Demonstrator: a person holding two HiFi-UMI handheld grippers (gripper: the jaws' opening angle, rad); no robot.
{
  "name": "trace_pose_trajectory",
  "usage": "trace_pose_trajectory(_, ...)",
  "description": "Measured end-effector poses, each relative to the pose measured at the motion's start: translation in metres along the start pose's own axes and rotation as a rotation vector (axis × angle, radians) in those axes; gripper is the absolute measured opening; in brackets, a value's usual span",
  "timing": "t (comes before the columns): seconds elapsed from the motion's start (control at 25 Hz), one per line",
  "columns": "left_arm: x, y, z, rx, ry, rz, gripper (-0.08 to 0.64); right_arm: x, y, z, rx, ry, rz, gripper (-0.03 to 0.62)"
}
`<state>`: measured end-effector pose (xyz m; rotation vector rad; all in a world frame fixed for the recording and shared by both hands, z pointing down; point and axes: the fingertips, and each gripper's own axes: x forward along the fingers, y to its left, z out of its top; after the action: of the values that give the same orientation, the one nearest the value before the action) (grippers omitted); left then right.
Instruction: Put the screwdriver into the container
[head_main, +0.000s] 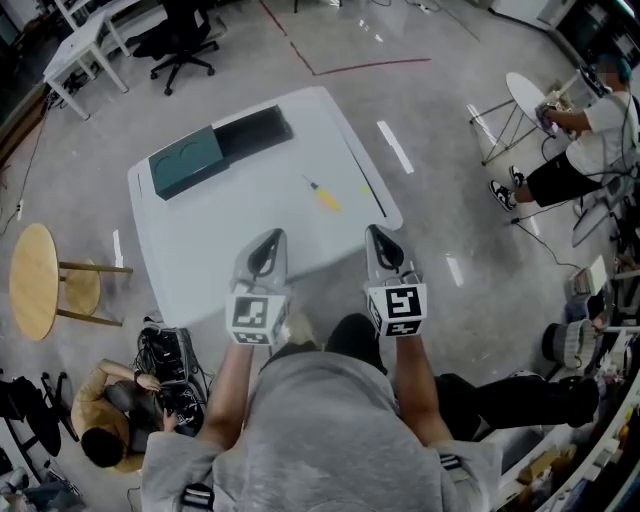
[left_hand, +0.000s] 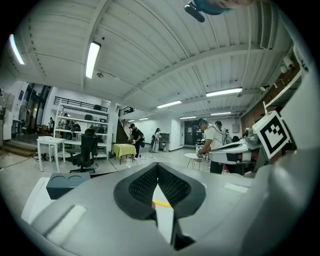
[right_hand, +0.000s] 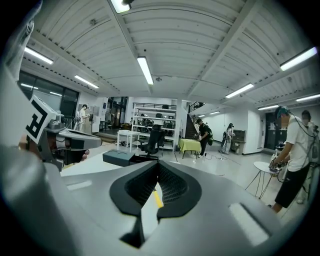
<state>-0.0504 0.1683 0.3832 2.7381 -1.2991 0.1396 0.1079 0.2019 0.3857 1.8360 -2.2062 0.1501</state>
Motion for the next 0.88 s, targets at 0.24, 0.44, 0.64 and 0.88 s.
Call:
trace_pose_trajectory(0.24,0.017,0.017,-0.001,-0.016,0.016,0.018,0.011,0.028,0.000,0.003,-0.013,0.030,0.028,0.005)
trace_pose_trajectory(0.44,0.044,0.040,-0.016,-0.038,0.030,0.063,0.011,0.075,-0.006,-0.005,-0.023,0.053,0.079,0.005)
trace_pose_trajectory(0.64,0.075,0.060,-0.031,-0.074,0.076,0.136,0.011,0.127,-0.019,-0.020,-0.030,0.114,0.156,0.005)
trace_pose_trajectory(0.88,0.112,0.081,-0.056,-0.105,0.139,0.196,0.011,0.183,-0.028,-0.051,-0.017,0.215,0.243,0.004)
